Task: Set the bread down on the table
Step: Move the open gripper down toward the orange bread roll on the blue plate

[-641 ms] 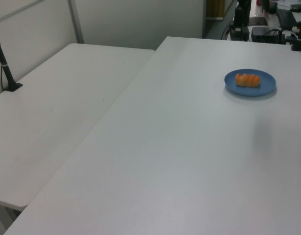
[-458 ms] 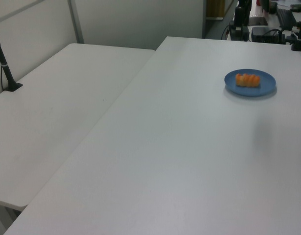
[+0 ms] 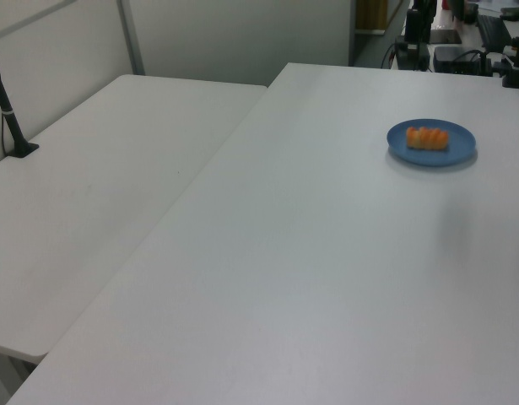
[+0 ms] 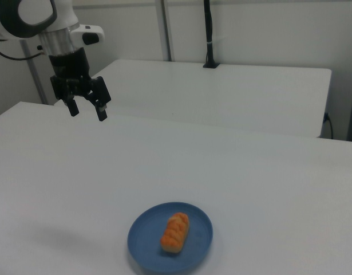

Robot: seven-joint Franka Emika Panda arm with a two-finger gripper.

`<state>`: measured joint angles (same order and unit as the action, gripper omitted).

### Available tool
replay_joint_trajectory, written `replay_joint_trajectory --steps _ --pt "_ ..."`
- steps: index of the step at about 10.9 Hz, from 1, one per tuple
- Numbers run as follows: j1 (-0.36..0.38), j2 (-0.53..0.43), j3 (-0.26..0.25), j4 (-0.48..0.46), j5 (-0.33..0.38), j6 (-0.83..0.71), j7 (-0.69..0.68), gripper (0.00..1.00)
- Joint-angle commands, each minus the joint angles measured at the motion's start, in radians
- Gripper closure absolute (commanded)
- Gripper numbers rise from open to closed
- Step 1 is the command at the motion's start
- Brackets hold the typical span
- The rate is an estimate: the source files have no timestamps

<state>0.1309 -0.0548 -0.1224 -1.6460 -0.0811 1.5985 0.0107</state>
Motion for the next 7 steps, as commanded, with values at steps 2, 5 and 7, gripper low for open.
replay_joint_trajectory --steps 2,5,7 --pt "-0.053 -0.004 -0.029 0.003 0.015 -0.012 -0.101 0.00" --pt "-0.105 0.006 -0.077 0.002 0.004 -0.009 -0.269 0.00" --pt "-0.181 0.039 -0.082 -0.003 0.007 0.041 -0.360 0.00"
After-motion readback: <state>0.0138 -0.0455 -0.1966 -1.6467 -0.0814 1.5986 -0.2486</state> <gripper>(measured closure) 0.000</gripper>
